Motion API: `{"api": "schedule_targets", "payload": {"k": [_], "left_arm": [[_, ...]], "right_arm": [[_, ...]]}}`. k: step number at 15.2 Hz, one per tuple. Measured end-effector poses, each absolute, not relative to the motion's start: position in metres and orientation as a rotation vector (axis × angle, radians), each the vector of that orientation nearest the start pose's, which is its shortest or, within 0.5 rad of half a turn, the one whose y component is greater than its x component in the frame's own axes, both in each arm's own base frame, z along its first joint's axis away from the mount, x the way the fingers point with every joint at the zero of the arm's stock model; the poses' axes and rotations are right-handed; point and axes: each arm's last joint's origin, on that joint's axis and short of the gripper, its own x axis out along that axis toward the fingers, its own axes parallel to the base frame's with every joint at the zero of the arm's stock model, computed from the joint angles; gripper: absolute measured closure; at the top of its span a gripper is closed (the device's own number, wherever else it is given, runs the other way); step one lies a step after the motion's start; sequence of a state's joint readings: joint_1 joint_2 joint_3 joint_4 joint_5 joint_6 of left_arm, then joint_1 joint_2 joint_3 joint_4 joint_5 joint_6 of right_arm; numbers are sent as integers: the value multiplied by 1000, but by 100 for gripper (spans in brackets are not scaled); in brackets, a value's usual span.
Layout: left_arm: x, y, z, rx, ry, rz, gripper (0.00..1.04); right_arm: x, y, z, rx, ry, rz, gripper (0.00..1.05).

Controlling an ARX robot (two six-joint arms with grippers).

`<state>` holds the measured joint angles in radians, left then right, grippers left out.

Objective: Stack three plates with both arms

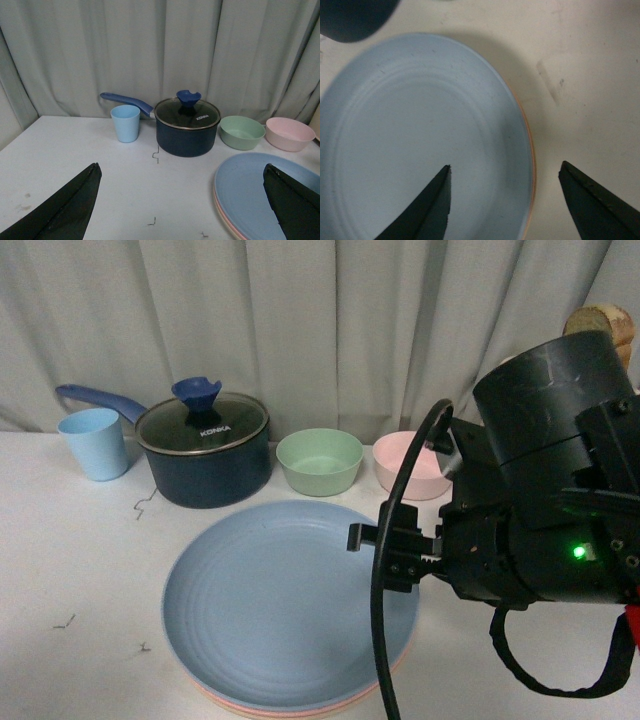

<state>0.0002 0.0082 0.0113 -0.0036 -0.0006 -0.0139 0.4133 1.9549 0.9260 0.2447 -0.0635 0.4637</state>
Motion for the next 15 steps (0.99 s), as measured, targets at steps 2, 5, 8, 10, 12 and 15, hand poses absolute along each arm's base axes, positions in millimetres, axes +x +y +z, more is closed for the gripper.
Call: {"api": "schedule_targets", "payload": {"k": [2, 5, 8, 10, 12, 15], "left_arm": [[98, 0, 166, -14, 1, 0, 7], [98, 0, 166, -14, 1, 0, 7], [98, 0, 166, -14, 1, 1, 7], [98, 0, 166, -14, 1, 1, 7], [98, 0, 166, -14, 1, 1, 7], [98, 0, 166, -14, 1, 0, 7]], "right_arm": [[333, 145, 109, 313, 851, 274, 33], [333, 136, 127, 348, 808, 288, 20], [332, 127, 144, 374, 762, 302, 10], [331, 123, 152, 392, 737, 312, 5], [329, 100, 179, 461, 663, 302, 7], [328, 65, 206, 604, 595, 182, 6]]}}
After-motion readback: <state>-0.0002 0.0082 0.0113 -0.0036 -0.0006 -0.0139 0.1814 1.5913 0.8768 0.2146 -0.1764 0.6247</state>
